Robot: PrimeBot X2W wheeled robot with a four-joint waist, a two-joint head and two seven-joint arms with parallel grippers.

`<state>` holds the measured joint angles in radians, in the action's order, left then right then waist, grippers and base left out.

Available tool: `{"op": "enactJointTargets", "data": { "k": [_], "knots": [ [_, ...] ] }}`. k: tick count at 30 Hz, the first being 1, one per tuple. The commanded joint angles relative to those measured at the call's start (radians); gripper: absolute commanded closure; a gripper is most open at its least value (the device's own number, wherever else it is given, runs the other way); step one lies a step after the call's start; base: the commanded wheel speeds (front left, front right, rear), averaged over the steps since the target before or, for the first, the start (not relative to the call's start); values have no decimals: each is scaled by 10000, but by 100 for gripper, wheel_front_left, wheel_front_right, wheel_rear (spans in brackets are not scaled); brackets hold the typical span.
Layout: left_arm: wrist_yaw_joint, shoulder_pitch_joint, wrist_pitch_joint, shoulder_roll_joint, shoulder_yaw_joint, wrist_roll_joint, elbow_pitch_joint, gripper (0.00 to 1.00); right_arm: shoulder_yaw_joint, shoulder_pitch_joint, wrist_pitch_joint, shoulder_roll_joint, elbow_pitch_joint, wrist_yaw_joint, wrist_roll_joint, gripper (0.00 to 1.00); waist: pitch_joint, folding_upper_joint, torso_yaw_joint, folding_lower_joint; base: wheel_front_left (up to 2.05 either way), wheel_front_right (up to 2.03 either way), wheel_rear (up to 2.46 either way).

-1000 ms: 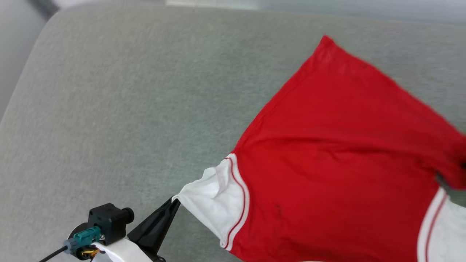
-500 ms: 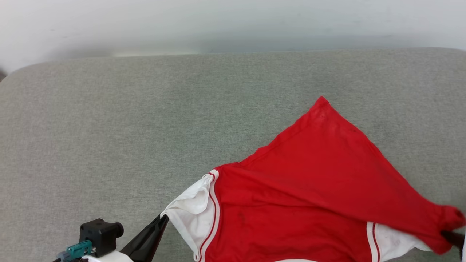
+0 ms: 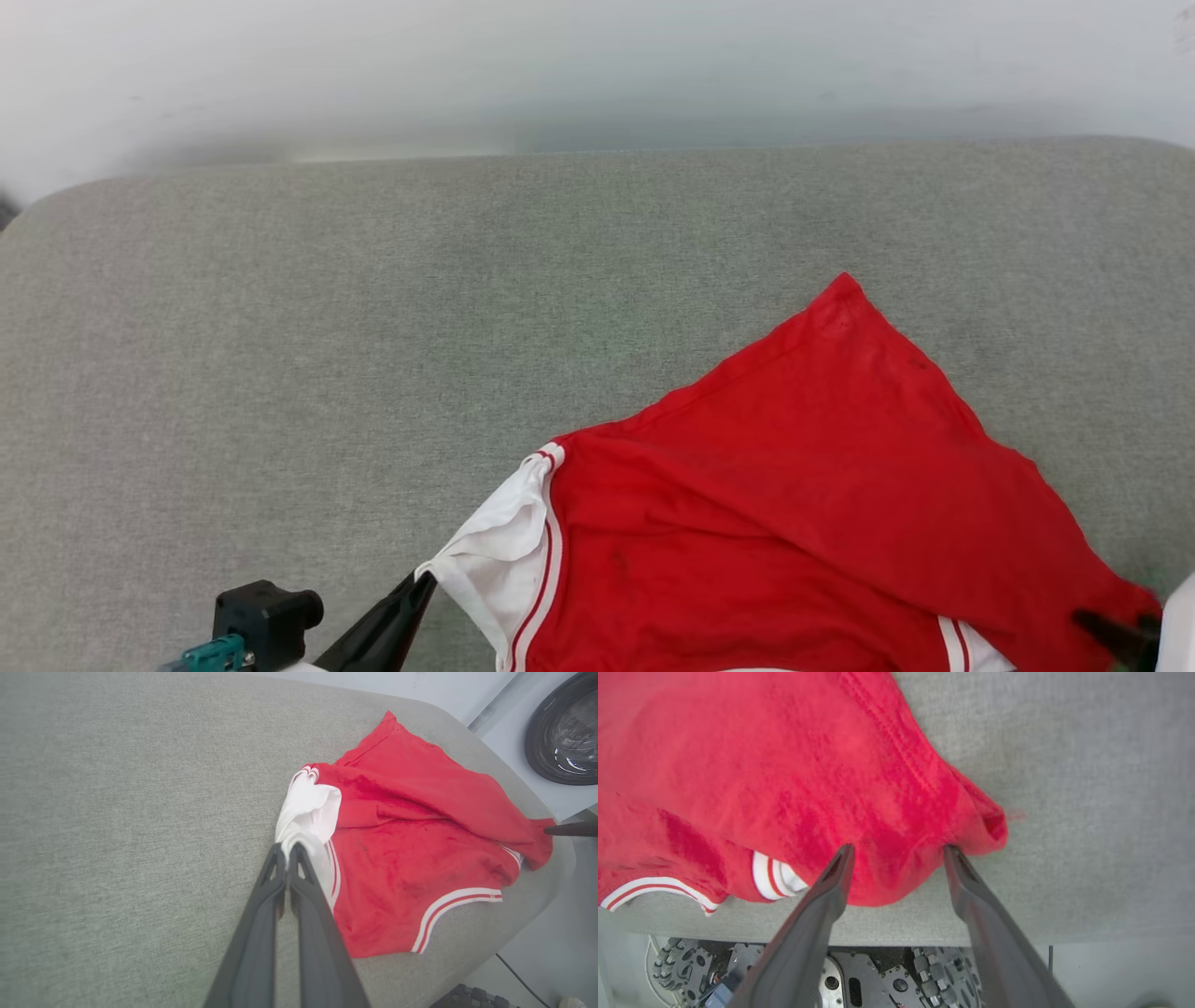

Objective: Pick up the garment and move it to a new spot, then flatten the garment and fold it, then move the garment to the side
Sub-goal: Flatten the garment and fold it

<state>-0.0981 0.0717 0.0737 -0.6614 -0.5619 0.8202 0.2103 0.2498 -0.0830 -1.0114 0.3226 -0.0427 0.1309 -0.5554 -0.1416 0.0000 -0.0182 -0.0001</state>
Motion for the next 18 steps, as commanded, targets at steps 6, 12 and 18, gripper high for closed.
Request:
{"op": "enactJointTargets", "data": {
  "k": [6,12,18],
  "knots": [
    [-88,37,-10,-282,114,-119,305,100,-575,911,-4,569,-1077,-4,-454,0,-239,0,-326,1,0,0,0],
    [-58,-292,-80,-351,83,-295,742,100,-1249,2557,-834,669,-1943,-4,-382,0,-910,0,-899,1,0,0,0],
    [96,-880,-213,-85,-187,-590,1045,100,-1979,4736,-1707,636,-1142,-5,624,0,-1810,0,-1707,1,0,0,0]
  ]
}}
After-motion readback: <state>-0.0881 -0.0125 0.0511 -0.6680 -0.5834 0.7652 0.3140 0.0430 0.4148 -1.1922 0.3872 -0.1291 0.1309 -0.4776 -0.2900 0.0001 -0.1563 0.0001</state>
